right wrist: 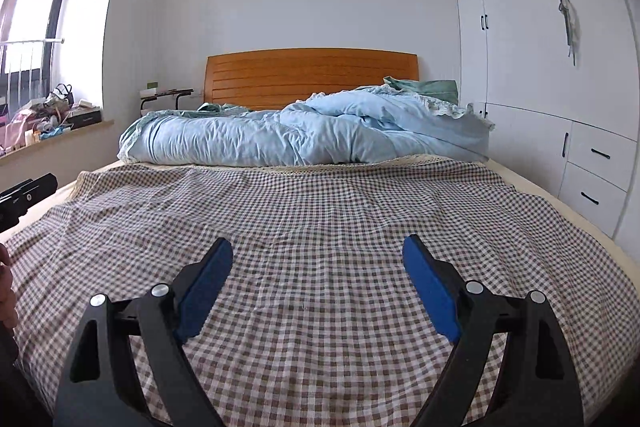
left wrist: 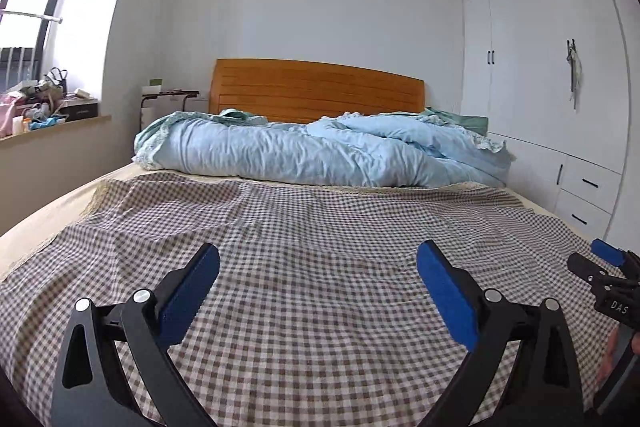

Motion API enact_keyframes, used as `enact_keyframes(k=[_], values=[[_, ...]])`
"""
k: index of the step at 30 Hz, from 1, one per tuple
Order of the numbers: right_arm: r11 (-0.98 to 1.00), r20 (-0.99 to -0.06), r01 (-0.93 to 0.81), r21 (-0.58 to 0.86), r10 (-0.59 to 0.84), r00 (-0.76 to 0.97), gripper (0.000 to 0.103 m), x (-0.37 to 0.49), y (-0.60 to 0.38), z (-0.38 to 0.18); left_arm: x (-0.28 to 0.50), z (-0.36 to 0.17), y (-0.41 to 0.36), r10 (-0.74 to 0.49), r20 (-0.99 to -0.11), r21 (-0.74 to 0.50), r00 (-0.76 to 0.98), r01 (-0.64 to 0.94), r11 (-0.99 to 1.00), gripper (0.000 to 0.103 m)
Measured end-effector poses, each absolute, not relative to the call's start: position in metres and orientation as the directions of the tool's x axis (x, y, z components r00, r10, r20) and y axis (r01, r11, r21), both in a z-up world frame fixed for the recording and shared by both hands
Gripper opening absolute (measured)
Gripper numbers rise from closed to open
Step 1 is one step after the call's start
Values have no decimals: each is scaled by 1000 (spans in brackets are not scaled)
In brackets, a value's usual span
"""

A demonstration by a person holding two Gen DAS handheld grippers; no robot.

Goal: Collect trash

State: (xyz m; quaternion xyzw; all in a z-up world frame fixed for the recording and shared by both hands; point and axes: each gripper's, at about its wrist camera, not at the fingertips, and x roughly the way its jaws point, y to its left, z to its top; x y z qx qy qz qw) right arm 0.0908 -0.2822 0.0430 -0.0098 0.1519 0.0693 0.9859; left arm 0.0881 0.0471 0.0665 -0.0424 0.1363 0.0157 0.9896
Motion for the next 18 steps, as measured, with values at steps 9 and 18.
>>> enact_keyframes(k=[9,18], values=[[993,-239,-116,-33,105,965,83,75,-275,35,58,75,61,47,-221,-82,974,-67,994,96],[992,-253,-113,56,124,960,83,66,-287,30,32,68,60,48,-234,-85,971,-70,994,96]])
